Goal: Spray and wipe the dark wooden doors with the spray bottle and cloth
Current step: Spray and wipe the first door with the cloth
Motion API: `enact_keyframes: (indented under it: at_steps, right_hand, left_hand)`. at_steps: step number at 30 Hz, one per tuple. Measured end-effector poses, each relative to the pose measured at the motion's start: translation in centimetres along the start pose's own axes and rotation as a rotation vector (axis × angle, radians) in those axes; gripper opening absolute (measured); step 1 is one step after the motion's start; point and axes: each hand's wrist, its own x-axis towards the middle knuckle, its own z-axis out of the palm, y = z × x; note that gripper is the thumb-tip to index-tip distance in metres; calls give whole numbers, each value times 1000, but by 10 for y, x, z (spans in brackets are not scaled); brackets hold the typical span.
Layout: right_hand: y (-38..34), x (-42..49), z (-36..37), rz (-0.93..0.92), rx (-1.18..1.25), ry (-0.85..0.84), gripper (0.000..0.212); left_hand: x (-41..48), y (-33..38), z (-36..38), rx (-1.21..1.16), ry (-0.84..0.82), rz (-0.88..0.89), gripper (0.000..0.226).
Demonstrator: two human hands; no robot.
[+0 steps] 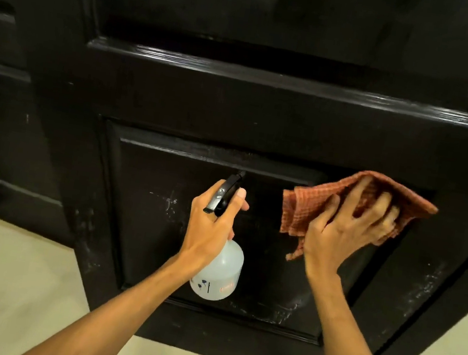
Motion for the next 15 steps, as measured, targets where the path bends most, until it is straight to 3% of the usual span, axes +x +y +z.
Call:
enact_keyframes:
  at_steps: [1, 3, 5, 7, 10, 11, 12, 15]
  right_hand:
    - [-10, -6, 2, -36, -20, -15, 61]
    - [-33, -21, 8, -341, -30, -104, 71]
    - [-41, -27, 12, -597, -29, -143, 67]
    - [-45, -26, 12, -581, -27, -92, 59]
    - [-65, -38, 13, -280, 35, -45, 58]
    - [-83, -49, 16, -258, 63, -79, 61]
    - [-104, -61, 20, -324, 97, -127, 64]
    - [-160, -80, 30, -756, 110, -215, 69]
  left_hand:
    - [1, 0, -4, 1, 6, 3, 20]
    - [3, -1, -16, 24, 31, 3, 19]
    - [3, -4, -29, 38, 55, -3, 18]
    - [3, -8, -44, 51, 83, -5, 19]
    - [3, -10, -66, 52, 121, -15, 23]
    - [3, -11, -74, 58, 131, -17, 23]
    - [2, -12, -82, 68, 141, -14, 23]
    - [1, -19, -109, 92, 169, -15, 23]
